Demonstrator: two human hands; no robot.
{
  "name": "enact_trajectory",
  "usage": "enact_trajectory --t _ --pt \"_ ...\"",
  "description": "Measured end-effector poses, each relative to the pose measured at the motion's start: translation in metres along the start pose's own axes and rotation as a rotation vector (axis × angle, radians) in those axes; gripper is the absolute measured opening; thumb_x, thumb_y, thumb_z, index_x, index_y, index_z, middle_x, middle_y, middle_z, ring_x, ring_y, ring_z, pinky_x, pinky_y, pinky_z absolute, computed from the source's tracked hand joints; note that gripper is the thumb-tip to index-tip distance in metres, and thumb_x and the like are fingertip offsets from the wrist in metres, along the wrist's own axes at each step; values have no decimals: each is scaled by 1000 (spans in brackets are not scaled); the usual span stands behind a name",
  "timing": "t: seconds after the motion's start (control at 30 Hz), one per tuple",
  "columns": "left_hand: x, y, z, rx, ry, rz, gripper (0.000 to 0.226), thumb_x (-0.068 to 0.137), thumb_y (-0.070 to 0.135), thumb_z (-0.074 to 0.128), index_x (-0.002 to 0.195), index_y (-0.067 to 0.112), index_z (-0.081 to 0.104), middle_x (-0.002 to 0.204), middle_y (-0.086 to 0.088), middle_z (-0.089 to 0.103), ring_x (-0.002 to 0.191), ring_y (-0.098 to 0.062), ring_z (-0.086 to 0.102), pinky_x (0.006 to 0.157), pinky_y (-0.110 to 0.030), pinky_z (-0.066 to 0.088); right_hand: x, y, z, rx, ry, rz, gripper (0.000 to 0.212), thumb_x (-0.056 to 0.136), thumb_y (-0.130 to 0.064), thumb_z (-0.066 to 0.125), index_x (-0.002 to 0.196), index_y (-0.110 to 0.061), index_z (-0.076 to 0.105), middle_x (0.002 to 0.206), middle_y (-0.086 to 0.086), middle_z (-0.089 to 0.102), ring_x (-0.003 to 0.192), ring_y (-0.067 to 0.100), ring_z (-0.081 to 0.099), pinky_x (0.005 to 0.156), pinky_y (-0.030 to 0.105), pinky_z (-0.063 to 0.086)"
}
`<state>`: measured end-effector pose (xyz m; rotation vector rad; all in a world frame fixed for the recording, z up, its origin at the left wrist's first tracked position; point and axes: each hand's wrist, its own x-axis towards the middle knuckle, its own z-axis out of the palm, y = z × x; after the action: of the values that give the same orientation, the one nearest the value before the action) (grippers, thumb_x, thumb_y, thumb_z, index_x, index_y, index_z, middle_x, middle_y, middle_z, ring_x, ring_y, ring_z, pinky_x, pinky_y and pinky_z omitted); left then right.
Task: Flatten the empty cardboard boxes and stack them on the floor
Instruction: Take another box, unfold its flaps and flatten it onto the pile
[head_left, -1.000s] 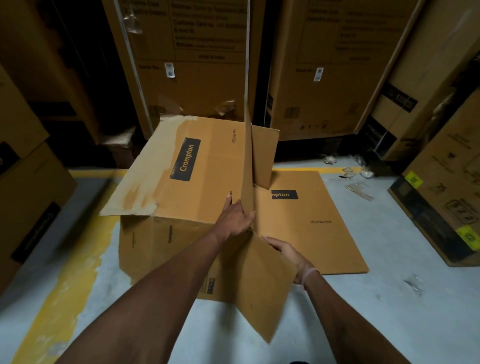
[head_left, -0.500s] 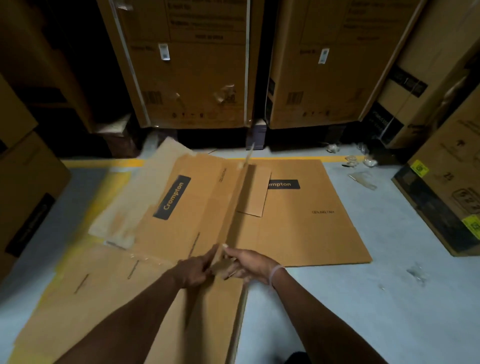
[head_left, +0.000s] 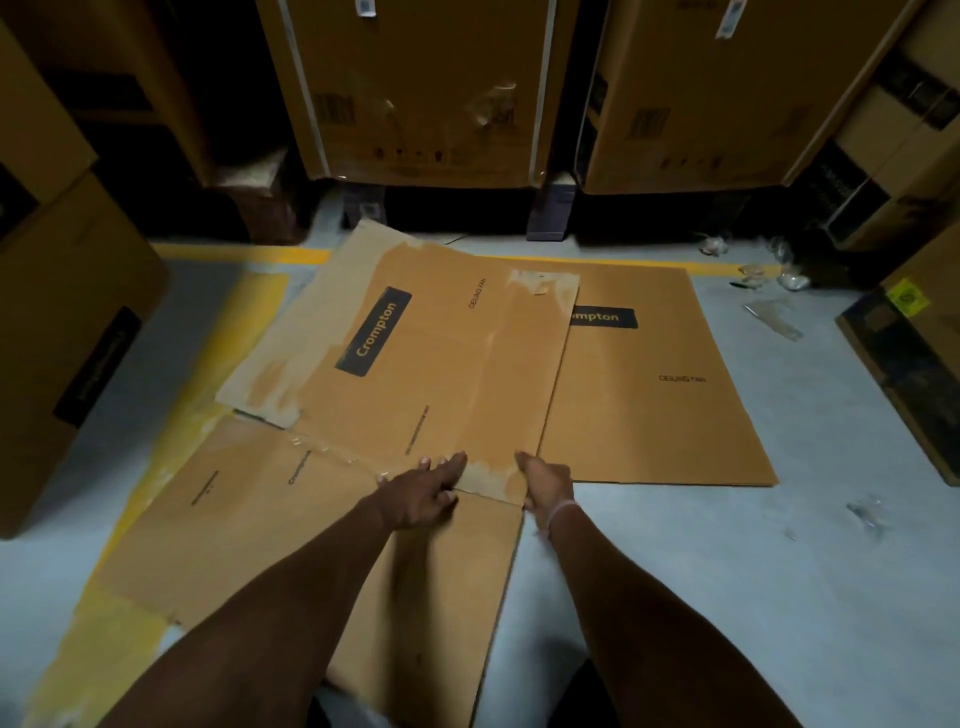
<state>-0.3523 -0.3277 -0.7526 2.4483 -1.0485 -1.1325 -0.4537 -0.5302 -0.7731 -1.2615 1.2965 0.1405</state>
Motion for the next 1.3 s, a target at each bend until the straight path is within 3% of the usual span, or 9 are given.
enact_trajectory --t 0.1,0.17,0.3,0.6,0.77,0.93,1.03,1.13,1.3 --pt "1 1 4 -8 28 -31 68 103 55 35 158 54 -6 172 6 14 160 -28 4 116 -77 9 -3 -11 16 -38 -96 -17 75 69 -77 71 100 -9 72 67 8 59 62 26 58 69 39 53" --pt "1 5 7 -14 34 -67 60 110 42 29 162 47 0 173 7 11 160 -25 0 115 -78 0 -20 -31 28 -147 -75 -126 54 83 -66 64 87 -11 66 60 7 56 58 26 54 62 37 47" --pt "-2 23 3 -92 73 -86 56 111 39 25 164 43 6 173 7 6 160 -21 -6 117 -73 -10 -28 -48 27 -41 27 -196 37 90 -44 64 97 -8 66 96 10 70 80 28 63 64 31 47" --pt "-12 93 -5 36 82 66 65 107 57 30 164 40 6 173 6 -7 159 -26 -12 119 -71 -7 -37 -26 -52 398 -28 -184 42 88 -30 69 117 0 73 108 18 77 102 39 74 96 60 56" --pt "-8 116 -10 87 26 85 68 105 65 26 164 40 5 173 3 -7 159 -28 -13 119 -69 -12 -63 -27 -63 512 92 -117 26 98 -27 62 112 -6 70 103 12 73 94 33 69 98 49 55" --pt "-18 100 -23 124 -59 78 101 85 92 27 164 37 -3 172 2 -11 158 -29 -14 120 -70 -9 -81 -30 -40 562 135 -80 39 104 -29 57 131 -2 61 120 4 61 117 31 58 90 38 41" --pt "-31 90 -26 84 -113 115 130 61 107 30 162 37 -12 170 3 -21 156 -26 -22 120 -71 -6 -95 -32 -27 593 208 -106 35 103 -27 59 128 -3 61 117 7 60 105 29 55 84 36 40" --pt "-38 85 -24 118 -168 177 134 60 106 40 161 38 -17 168 6 -27 154 -23 -28 120 -69 -11 -105 -16 -23 630 267 -87 31 101 -28 60 121 -5 63 112 10 68 93 29 65 74 35 51" --pt "-35 80 -12 162 -196 214 109 87 78 54 163 37 -11 171 5 -20 155 -22 -25 120 -65 -16 -116 14 -19 720 308 -17 35 100 -35 60 120 -6 60 112 13 66 99 36 66 87 49 59"
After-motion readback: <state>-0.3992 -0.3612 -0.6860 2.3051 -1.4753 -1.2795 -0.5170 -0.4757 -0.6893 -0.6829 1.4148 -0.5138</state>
